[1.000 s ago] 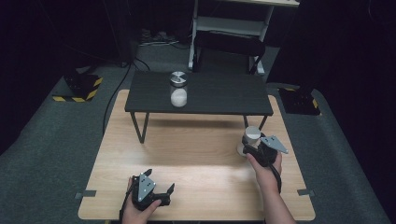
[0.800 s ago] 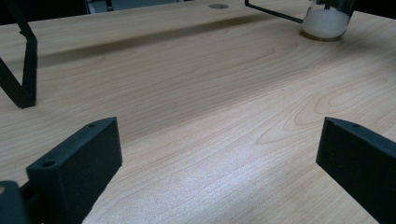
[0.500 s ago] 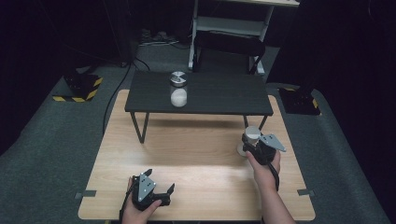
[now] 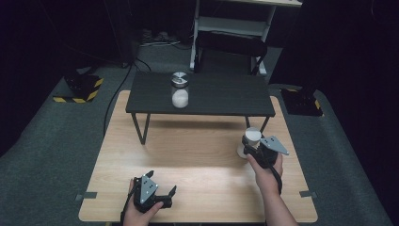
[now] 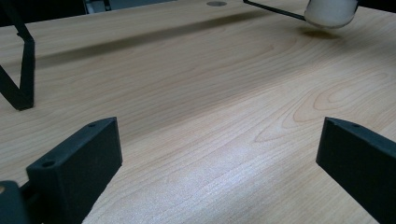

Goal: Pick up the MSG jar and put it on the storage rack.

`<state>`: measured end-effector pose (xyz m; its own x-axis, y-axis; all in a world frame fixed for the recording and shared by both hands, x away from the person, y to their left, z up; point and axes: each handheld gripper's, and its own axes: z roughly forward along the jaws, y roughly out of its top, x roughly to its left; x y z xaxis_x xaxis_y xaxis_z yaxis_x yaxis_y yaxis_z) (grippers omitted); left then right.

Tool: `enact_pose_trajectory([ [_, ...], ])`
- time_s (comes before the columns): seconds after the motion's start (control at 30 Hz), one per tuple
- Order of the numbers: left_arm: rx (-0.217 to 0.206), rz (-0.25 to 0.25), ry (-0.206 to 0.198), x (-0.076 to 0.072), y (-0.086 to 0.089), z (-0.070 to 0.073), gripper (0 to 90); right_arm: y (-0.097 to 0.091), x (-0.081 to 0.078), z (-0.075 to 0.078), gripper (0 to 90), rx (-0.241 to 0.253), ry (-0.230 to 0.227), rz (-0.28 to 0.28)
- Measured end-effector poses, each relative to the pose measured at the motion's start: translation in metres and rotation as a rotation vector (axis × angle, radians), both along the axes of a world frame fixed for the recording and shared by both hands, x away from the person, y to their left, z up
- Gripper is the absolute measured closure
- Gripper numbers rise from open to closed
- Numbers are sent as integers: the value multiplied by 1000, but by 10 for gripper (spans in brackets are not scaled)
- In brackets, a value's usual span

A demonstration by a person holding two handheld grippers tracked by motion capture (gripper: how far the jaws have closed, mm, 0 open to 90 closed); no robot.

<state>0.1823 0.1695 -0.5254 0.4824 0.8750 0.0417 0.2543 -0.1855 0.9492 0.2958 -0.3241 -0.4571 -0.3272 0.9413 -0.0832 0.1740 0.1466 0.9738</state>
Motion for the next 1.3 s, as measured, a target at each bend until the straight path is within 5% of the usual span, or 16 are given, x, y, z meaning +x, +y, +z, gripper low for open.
enact_pose_trajectory([
  [0.9, 3, -3, 14, 1, 0, 2, 6, 12, -53, 21, 337, 15, -71, 115],
  [1.3, 4, -11, 14, 1, 1, 2, 6, 26, -63, 62, 337, 34, -103, 154],
])
